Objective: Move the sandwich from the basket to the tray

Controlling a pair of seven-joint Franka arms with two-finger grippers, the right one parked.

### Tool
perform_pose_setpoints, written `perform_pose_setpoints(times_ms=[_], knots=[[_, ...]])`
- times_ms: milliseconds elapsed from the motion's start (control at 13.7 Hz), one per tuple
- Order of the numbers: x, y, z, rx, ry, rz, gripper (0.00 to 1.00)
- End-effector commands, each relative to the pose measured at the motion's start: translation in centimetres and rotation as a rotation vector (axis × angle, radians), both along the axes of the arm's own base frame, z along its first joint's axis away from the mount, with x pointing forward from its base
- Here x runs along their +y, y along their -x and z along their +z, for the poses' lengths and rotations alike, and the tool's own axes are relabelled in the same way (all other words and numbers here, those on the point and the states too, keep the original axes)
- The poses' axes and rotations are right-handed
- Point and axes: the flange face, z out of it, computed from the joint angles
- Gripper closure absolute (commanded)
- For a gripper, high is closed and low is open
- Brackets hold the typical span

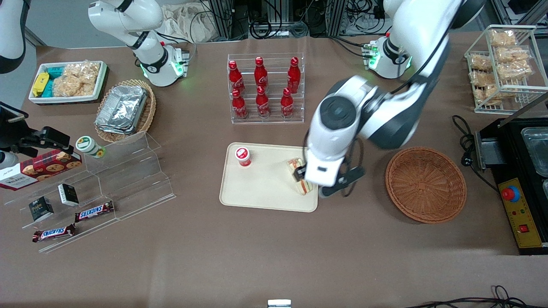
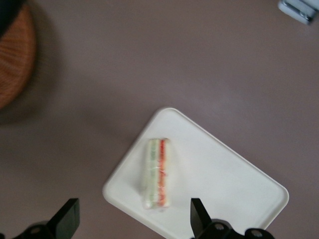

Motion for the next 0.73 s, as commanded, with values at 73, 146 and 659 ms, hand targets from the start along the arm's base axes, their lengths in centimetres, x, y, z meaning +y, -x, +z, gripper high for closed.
perform_pose_setpoints(times_ms=[73, 146, 659], knots=[[10.2, -0.7, 5.4, 0.03, -0.01, -0.068, 0.0], [12.2, -0.9, 5.9, 0.036, -0.019, -0.107, 0.0], [29.5, -0.7, 8.1, 0.064, -0.012, -0.398, 0.0]])
